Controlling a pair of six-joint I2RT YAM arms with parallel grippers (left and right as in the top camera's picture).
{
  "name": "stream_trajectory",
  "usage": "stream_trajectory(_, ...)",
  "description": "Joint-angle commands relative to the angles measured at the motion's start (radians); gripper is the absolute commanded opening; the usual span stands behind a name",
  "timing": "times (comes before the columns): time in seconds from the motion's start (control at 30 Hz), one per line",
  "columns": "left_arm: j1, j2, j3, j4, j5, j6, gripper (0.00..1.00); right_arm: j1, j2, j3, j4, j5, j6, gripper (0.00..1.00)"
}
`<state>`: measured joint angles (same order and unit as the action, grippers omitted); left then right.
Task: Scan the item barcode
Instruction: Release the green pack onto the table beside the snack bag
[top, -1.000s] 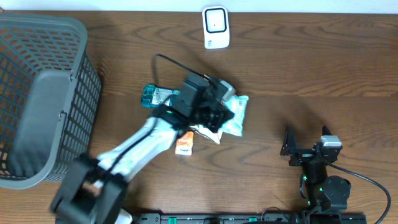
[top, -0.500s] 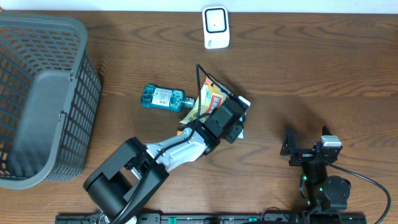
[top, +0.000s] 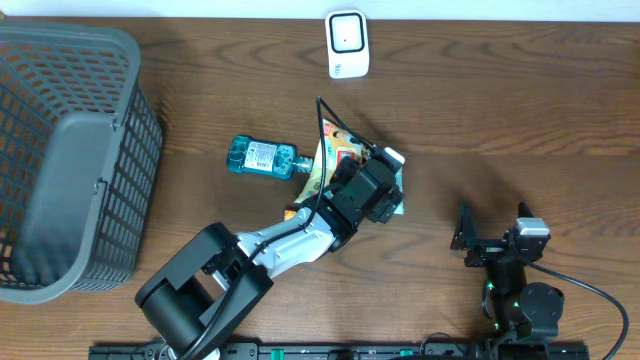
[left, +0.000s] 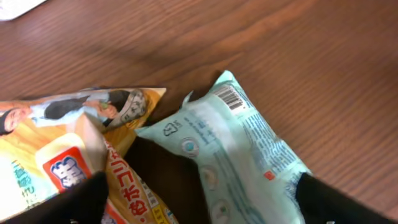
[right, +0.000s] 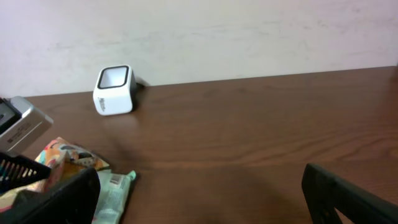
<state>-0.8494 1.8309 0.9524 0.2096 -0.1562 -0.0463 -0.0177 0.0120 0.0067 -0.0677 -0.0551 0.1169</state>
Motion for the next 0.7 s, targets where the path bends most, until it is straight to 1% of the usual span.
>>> stream_trajectory(0.0,-0.001,-0.055,0.019,0.002,-0.022,0.009,0.99,-0.008,-0.005,-0.001,-0.004,0.001,-0.006,0.99)
stream_trajectory(0.07,-0.001,-0.088,0.030,0.002,-0.066,0.009,0.99,-0.008,-0.005,-0.001,-0.004,0.001,-0.006,0.99)
stream_trajectory(0.13,-0.001,-0.131,0.044,0.003,-0.173,0.014,0.99,-0.008,-0.005,-0.001,-0.004,0.001,-0.006,0.99)
stream_trajectory(0.2,0.000,-0.178,0.057,0.010,-0.278,0.072,1.00,-0.008,-0.005,-0.001,-0.004,0.001,-0.006,0.99)
stream_trajectory(0.3,0.003,-0.255,0.066,0.047,-0.410,0.212,1.00,-0.008,-0.005,-0.001,-0.003,0.001,-0.006,0.99)
stream_trajectory(0.37,0.005,-0.304,0.066,0.099,-0.494,0.319,1.00,-0.008,-0.005,-0.001,-0.004,0.001,-0.006,0.99)
stream_trajectory(0.5,0.010,-0.388,0.066,0.273,-0.623,0.520,1.00,-0.008,-0.005,-0.001,-0.004,0.001,-0.006,0.99)
stream_trajectory(0.67,0.010,-0.474,0.066,0.478,-0.649,0.723,1.00,-0.008,-0.005,-0.001,-0.004,0.001,-0.006,0.99)
